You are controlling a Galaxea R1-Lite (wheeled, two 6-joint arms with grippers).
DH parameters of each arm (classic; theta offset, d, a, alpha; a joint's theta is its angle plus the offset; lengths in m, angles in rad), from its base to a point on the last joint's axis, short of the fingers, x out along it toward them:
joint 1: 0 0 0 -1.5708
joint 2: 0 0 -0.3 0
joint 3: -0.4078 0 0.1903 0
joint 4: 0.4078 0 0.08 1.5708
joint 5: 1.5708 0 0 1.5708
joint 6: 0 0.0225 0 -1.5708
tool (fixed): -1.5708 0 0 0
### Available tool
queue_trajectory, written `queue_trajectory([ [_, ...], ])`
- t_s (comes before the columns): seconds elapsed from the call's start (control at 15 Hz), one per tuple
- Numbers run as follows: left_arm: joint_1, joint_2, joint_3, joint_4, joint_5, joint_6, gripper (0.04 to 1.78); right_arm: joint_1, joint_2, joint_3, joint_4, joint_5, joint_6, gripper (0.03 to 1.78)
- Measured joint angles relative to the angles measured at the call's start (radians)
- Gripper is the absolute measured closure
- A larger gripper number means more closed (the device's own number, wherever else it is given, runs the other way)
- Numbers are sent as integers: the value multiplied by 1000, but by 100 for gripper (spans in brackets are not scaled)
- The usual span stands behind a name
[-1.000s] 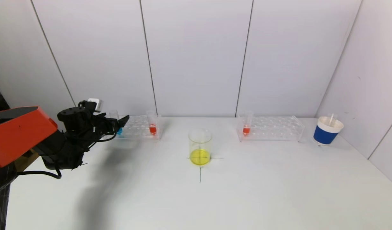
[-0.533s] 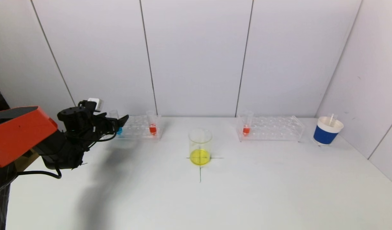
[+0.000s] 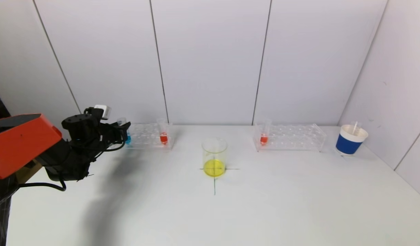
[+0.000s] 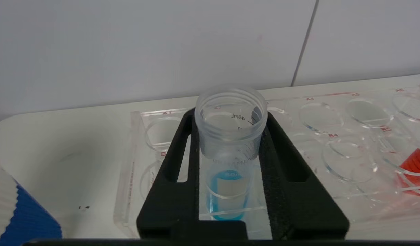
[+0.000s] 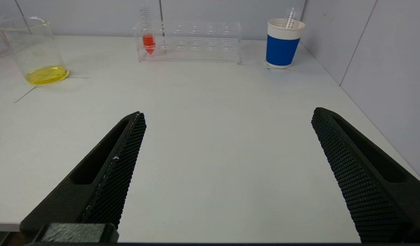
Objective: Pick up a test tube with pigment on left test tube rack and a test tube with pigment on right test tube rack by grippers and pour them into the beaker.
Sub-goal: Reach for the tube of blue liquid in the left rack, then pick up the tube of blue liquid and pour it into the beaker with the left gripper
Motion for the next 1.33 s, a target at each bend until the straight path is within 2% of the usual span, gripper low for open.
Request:
queue_trajectory([
  [0.13,0,0,0,0,0,0,138,0,0,0,0,0,0,5],
  [1.07,1,-14,-1,4,0,0,138,0,0,0,0,0,0,5],
  [1.33,1,-54,-18,50,0,0,138,0,0,0,0,0,0,5],
])
